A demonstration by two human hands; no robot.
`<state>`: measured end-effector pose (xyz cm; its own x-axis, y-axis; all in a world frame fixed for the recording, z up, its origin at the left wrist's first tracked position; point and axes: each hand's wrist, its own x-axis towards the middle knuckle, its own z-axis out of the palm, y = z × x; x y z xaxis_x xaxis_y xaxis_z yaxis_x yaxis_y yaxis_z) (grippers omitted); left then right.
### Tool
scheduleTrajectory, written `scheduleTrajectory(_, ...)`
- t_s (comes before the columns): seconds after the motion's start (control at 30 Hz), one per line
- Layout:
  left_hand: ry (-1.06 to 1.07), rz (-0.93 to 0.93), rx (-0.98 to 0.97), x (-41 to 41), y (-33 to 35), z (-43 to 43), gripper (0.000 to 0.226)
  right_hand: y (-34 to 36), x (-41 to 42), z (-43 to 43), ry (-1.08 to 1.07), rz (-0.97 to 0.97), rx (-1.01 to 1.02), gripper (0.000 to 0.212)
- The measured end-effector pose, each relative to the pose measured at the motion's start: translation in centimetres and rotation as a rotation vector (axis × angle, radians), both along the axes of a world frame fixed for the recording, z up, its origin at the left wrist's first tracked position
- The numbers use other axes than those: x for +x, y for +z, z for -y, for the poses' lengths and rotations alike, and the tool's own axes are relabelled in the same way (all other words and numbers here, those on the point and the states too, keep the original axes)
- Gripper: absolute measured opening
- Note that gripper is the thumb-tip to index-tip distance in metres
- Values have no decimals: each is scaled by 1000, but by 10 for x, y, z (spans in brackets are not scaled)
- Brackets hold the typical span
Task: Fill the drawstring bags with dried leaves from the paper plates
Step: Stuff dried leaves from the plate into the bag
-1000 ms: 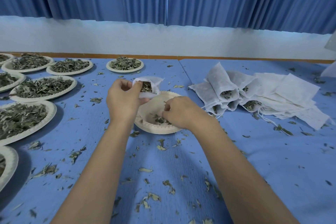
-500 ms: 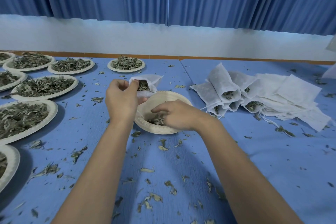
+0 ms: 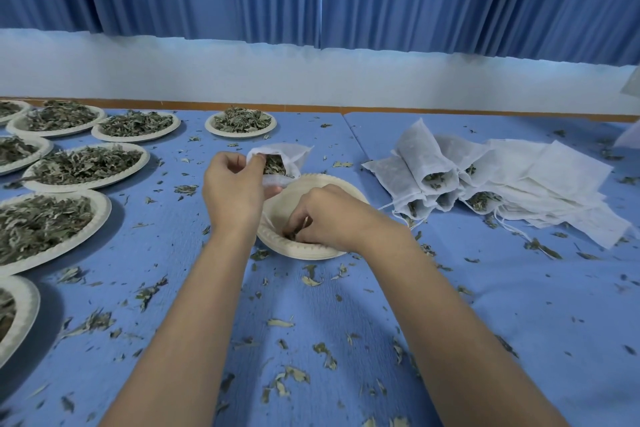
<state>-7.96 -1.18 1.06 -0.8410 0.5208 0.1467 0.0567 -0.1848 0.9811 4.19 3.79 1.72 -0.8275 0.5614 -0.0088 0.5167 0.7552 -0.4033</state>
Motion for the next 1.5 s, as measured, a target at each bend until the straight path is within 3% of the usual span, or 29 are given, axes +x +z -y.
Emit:
scheduleTrajectory(0.17, 15, 28, 78, 2, 5, 2, 25, -9, -5, 3, -56, -46, 112, 32)
scheduleTrajectory(0.43, 95, -140, 114, 7, 9, 7, 19, -18, -3, -5, -263, -99, 176, 25)
scheduleTrajectory(0.53, 33, -158, 58, 8, 2, 4, 17, -15, 2, -7, -398, -340, -116, 19)
scheduleTrajectory(0.67, -58, -120, 10, 12, -7, -2, 14, 2, 8, -9, -476, -847, -935, 16)
scheduleTrajectory(0.73, -75, -152, -6, 14, -9, -4, 16, 9, 9, -10, -437, -936, -1042, 16)
scheduleTrajectory(0.8, -76, -210, -36, 17, -9, -4, 17, 12, 7, -7, -428, -955, -1014, 16)
scheduleTrajectory(1.1, -206, -317, -62, 39, -8, -5, 16, 4, 1, -9, -678, -1043, -547, 23)
scheduleTrajectory(1.2, -259, -366, -62, 44, -11, -5, 13, 2, 2, -10, -734, -1058, -547, 28)
scheduleTrajectory(1.37, -233, -545, -110, 47, -13, -4, 13, -3, 0, -9, -789, -1193, -737, 35)
scheduleTrajectory(1.5, -223, -567, -155, 51, -16, -5, 12, -8, 0, -9, -846, -1134, -589, 32)
